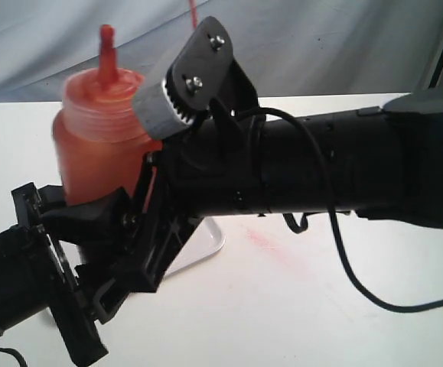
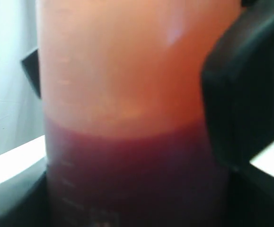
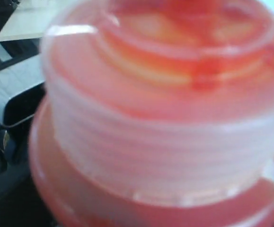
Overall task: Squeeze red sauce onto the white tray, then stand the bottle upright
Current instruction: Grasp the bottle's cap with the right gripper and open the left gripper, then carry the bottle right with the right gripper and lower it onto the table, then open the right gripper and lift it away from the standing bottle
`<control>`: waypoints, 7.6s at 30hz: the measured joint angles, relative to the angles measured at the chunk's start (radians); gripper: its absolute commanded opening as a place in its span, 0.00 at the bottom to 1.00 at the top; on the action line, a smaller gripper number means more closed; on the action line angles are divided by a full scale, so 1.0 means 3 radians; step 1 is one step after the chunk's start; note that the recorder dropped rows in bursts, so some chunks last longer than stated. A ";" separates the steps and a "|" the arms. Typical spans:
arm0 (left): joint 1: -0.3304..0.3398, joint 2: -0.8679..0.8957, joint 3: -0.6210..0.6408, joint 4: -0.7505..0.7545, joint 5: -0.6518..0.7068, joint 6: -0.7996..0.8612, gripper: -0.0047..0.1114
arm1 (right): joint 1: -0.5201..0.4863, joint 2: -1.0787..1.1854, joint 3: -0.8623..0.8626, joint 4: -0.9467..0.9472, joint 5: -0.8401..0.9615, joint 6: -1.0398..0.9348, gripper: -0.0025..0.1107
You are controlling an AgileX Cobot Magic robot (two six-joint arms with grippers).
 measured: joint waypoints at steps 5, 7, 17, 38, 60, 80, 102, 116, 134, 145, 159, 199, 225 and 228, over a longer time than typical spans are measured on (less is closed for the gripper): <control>0.0013 0.0000 0.0000 -0.0063 -0.0011 -0.0035 0.04 | -0.0002 0.0195 -0.0194 -0.0021 0.0129 0.0112 0.60; 0.0013 0.0000 0.0000 -0.0072 0.0004 -0.0051 0.04 | -0.0002 0.0217 -0.0208 -0.0021 0.0135 0.0118 0.58; 0.0018 0.0000 0.0000 -0.0072 0.0010 -0.0051 0.04 | -0.0002 0.0230 -0.0208 -0.0021 0.0140 0.0118 0.06; 0.0018 0.0000 0.0000 -0.0052 0.0049 -0.0017 0.81 | -0.0002 0.0230 -0.0208 -0.0021 -0.0012 0.0054 0.02; 0.0018 0.0000 -0.0020 -0.0145 0.0223 0.0088 0.90 | -0.0040 0.0132 -0.0208 -0.0054 -0.1030 -0.0231 0.02; 0.0018 0.0000 -0.0020 -0.0145 0.0438 0.0447 0.90 | -0.1600 0.0166 -0.0049 -0.0034 -0.0544 -0.0278 0.02; 0.0018 0.0000 -0.0020 -0.0145 0.0438 0.0506 0.90 | -0.2170 0.2151 -0.1184 -0.0062 0.0448 -0.0768 0.02; 0.0018 0.0000 -0.0020 -0.0145 0.0438 0.0506 0.90 | -0.2246 0.2326 -0.1324 -0.0062 0.0500 -0.0768 0.02; 0.0018 0.0000 -0.0020 -0.0145 0.0438 0.0513 0.90 | -0.2246 0.2477 -0.1416 -0.0004 0.0460 -0.0768 0.02; 0.0018 0.0000 -0.0020 -0.0145 0.0438 0.0513 0.90 | -0.2246 0.2520 -0.1416 -0.0007 0.0733 -0.0768 0.11; 0.0018 0.0000 -0.0020 -0.0145 0.0438 0.0513 0.90 | -0.2246 0.2520 -0.1438 -0.0401 0.0799 -0.0667 0.77; 0.0018 0.0000 -0.0020 -0.0145 0.0438 0.0513 0.90 | -0.2246 0.2288 -0.1438 -0.1423 0.1161 0.0588 0.95; 0.0018 0.0000 -0.0020 -0.0145 0.0685 0.0513 0.90 | -0.2246 0.1662 -0.1438 -0.1747 0.1358 0.1294 0.95; 0.0018 0.0000 -0.0020 -0.0145 0.0685 0.0513 0.90 | -0.2246 0.1582 -0.1438 -0.1747 0.1361 0.1364 0.95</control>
